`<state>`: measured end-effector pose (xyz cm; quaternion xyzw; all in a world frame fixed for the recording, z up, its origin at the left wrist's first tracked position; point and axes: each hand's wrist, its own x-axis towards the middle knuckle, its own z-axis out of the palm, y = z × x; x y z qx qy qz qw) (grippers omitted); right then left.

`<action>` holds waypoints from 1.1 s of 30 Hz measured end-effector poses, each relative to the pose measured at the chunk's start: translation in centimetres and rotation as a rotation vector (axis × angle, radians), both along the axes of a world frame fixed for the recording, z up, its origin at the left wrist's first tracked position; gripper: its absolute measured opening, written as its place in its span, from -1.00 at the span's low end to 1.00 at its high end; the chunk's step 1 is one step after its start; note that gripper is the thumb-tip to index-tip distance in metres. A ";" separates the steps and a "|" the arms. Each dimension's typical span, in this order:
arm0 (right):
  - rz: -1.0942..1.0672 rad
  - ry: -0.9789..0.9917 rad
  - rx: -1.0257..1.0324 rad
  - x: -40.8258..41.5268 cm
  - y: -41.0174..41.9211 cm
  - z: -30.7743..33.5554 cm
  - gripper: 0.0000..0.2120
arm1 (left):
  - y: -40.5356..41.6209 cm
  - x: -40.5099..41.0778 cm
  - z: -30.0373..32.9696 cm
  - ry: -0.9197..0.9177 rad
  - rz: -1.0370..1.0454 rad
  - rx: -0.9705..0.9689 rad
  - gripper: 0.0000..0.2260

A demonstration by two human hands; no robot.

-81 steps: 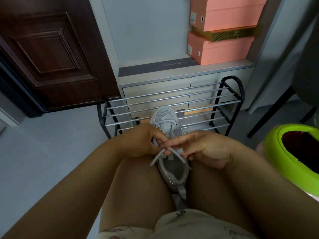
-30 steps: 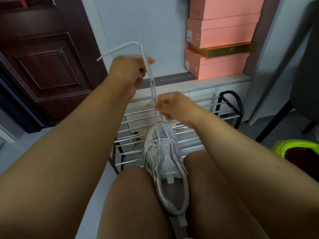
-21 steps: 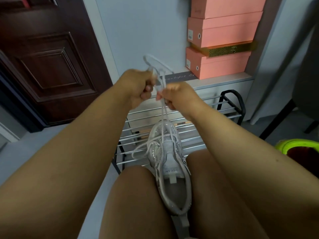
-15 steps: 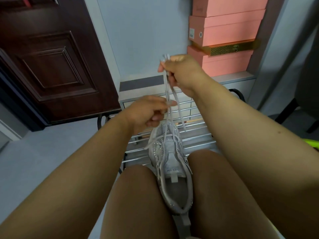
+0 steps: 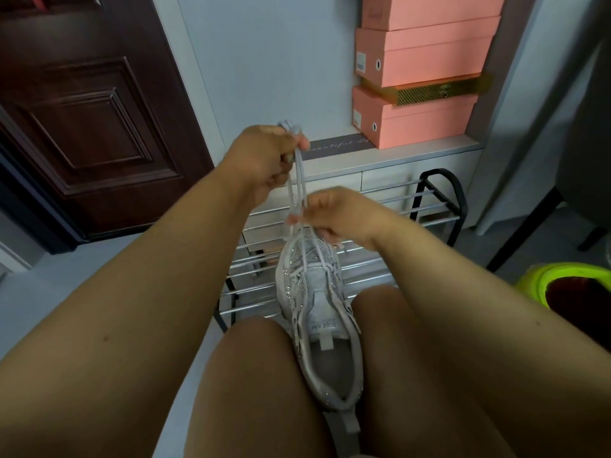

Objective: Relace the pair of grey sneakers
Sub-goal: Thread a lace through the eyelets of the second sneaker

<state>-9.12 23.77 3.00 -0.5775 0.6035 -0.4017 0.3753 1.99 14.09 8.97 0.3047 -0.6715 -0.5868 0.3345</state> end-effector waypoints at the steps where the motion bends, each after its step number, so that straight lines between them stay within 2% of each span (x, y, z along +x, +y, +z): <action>1: 0.005 0.026 0.002 0.2 0.5 -0.8 -0.76 | 0.0 0.0 -0.2 -0.009 -0.015 0.000 -0.74; 3: -0.035 -0.046 -0.029 0.7 1.1 -2.0 -0.73 | 0.3 0.1 -0.7 -0.021 -0.043 -0.005 -0.75; 6: -0.136 -0.209 -0.128 1.6 0.7 -2.0 -0.68 | 0.5 0.4 -0.5 0.060 -0.024 0.042 -0.75; 9: -0.143 -0.231 -0.227 2.1 0.1 -0.9 -0.66 | 0.2 0.4 0.8 0.149 0.038 0.077 -0.76; 11: -0.152 -0.247 -0.229 2.1 0.0 -0.8 -0.66 | 0.3 0.2 1.3 0.145 0.017 0.039 -0.76; 14: -0.204 -0.292 -0.196 1.8 0.1 -1.4 -0.65 | 0.7 0.1 0.8 0.055 -0.036 0.002 -0.75; 19: -0.225 -0.365 -0.206 1.5 0.1 -1.5 -0.64 | 1.0 1.9 -3.2 -0.212 -0.134 0.085 -0.73; 22: -0.254 -0.359 -0.191 1.3 0.1 -1.9 -0.65 | 2.0 3.5 -5.8 -0.327 -0.259 0.152 -0.83; 24: -0.289 -0.356 -0.173 1.1 0.1 -2.1 -0.67 | 3.0 4.3 -7.0 -0.441 -0.334 0.068 -0.87; 26: -0.291 -0.330 -0.159 1.1 0.1 -2.3 -0.68 | 3.9 4.6 -7.8 -0.517 -0.321 -0.083 -0.82; 28: -0.271 -0.271 -0.155 1.2 0.2 -2.3 -0.69 | 4.4 4.6 -8.2 -0.487 -0.240 -0.133 -0.83; 33: -0.252 -0.111 -0.171 0.8 0.7 -1.9 -0.73 | 4.9 4.4 -8.5 -0.399 -0.170 -0.082 -0.78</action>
